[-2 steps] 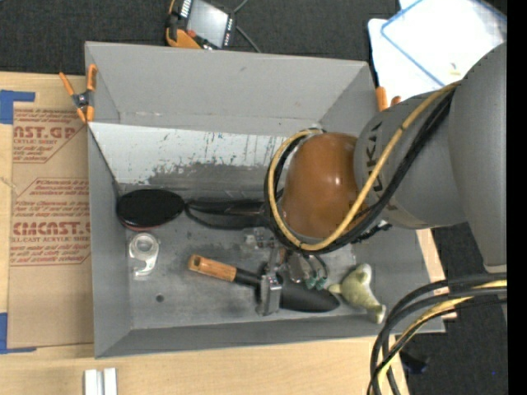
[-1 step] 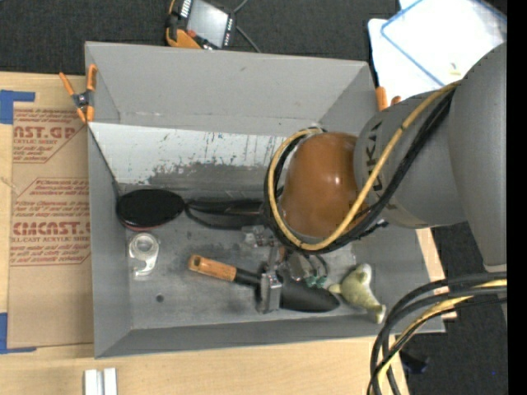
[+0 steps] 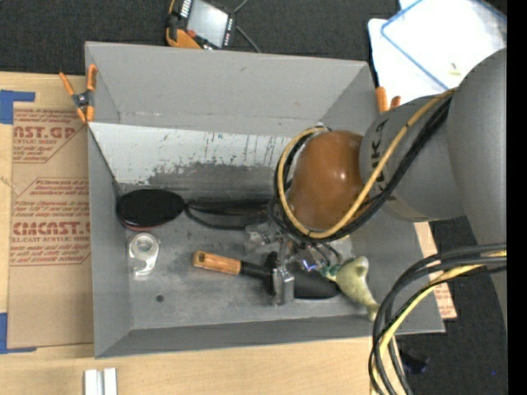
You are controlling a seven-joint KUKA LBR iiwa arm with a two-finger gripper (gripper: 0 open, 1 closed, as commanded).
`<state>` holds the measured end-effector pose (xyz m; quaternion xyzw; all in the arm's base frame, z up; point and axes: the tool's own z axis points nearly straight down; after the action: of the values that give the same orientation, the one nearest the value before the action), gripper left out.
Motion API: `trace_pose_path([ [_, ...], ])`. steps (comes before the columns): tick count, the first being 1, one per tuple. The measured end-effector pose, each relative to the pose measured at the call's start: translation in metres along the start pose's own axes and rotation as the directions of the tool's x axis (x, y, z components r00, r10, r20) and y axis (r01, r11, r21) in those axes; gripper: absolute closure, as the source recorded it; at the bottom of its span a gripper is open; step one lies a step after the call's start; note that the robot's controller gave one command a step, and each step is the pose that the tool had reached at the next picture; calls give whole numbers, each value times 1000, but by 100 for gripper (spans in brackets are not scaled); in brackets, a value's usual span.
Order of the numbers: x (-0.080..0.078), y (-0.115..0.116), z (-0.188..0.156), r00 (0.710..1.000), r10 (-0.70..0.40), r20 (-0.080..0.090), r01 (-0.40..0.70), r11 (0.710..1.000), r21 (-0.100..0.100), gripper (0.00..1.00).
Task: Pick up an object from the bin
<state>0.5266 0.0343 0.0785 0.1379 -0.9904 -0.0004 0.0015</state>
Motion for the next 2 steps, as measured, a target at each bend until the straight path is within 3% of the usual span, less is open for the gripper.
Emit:
trace_pose_path([
  [1,37,-4,8,989,149,10,-149,989,-3,0],
  [2,40,-32,6,998,69,4,-69,998,-2,100],
])
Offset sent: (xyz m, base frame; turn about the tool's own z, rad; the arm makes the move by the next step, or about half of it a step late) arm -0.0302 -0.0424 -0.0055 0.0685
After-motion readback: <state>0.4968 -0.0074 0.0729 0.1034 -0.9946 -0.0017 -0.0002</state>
